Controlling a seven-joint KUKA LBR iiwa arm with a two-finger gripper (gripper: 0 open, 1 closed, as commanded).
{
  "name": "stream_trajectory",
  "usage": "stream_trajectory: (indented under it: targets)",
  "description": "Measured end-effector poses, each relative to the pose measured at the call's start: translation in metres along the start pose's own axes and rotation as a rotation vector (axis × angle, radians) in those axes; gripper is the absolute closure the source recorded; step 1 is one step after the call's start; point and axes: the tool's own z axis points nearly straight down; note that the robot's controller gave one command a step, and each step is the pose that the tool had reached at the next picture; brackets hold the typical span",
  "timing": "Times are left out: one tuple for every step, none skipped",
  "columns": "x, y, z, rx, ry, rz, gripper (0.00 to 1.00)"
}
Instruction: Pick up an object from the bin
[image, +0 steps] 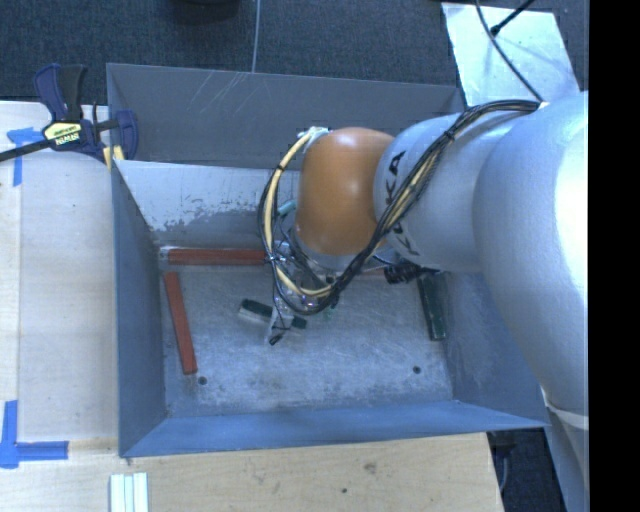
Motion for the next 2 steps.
stream_trajectory:
  targets:
    - [0.006, 0.003, -0.008, 0.001, 0.002, 0.086, 0.00]
    - [-0.006, -0.011, 0.032, 0.004, 0.006, 0.158, 0.00]
